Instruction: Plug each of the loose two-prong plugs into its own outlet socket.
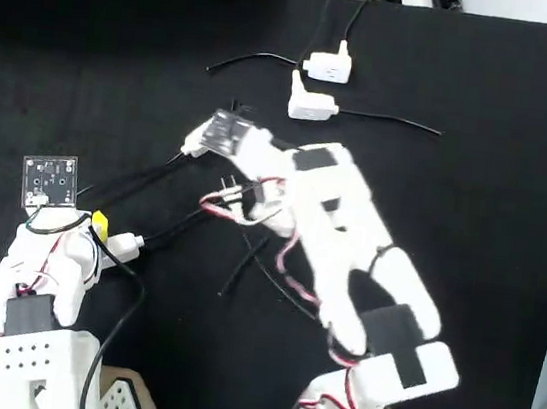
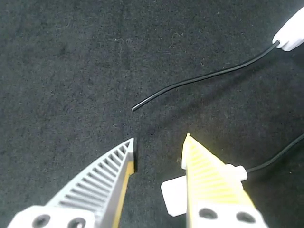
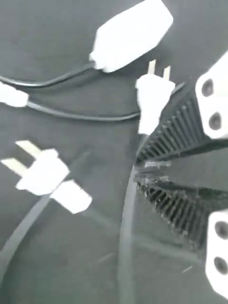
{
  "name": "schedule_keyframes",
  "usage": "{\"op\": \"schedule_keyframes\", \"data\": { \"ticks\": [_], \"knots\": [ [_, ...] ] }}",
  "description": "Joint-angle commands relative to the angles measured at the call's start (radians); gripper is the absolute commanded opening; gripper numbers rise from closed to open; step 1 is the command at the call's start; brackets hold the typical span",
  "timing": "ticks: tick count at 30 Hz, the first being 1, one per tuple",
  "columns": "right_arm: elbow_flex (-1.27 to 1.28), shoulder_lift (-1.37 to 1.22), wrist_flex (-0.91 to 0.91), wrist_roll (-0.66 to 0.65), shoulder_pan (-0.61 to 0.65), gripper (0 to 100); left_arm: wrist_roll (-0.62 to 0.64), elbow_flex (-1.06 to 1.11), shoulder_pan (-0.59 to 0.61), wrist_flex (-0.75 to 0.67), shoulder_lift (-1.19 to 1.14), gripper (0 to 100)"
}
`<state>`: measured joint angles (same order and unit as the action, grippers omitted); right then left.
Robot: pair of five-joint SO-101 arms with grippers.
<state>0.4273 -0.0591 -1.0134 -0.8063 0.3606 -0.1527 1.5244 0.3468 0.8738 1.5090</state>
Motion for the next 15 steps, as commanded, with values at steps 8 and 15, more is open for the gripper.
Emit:
{"op": "schedule_keyframes", "data": {
  "ticks": [8,15],
  "knots": [
    [-0.071,-0.058,-0.072,-0.516,-0.198,41.3,0.005,-0.008,-0.005,0.002,0.009,17],
    [-0.193,-0.203,-0.064,-0.528,-0.199,41.7,0.003,-0.008,-0.012,0.002,0.009,17]
  ]
}}
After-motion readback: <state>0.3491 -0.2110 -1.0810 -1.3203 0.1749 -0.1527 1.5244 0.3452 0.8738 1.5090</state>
